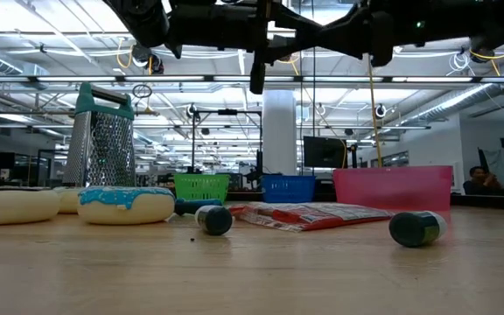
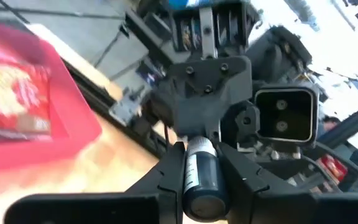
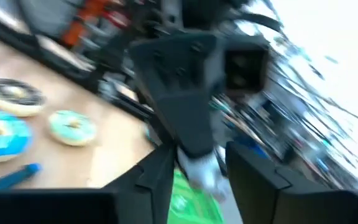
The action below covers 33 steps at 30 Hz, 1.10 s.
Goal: Pick & Place Food Item
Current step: Put the top black food coloring bottle into the green bin
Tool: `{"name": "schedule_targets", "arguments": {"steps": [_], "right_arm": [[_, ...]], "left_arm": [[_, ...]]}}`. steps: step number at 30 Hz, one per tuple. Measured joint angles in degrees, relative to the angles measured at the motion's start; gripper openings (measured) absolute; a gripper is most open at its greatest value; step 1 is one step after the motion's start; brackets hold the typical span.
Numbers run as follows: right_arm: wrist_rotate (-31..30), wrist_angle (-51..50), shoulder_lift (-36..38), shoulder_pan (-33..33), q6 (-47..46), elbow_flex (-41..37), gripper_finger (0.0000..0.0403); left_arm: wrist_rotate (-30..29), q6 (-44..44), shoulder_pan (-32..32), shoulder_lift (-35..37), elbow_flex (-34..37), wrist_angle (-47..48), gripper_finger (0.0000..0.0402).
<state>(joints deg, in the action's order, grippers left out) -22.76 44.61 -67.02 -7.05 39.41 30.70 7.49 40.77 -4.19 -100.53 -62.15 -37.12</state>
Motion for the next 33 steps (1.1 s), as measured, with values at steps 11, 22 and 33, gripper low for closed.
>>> {"name": "schedule_targets", "arguments": {"steps": [11, 22, 33], "right_arm": [[-17.6, -17.8, 13.9, -7.6, -20.8, -2.2, 0.0180], [-17.7, -16.7, 21.8, -7.7, -26.3, -9.0, 0.0172], [-17.5, -14.5, 21.8, -4.9, -28.1, -11.8, 0.0170]], "left_arm": [[-3.7, -17.2, -4.4, 7.3, 0.0, 10.7, 0.0065], [-31.5, -25.1, -11.3, 14.0, 4.6, 30.8, 0.0065], [-33.9, -15.9, -20.8, 7.7, 17.6, 18.1, 0.0070]]}}
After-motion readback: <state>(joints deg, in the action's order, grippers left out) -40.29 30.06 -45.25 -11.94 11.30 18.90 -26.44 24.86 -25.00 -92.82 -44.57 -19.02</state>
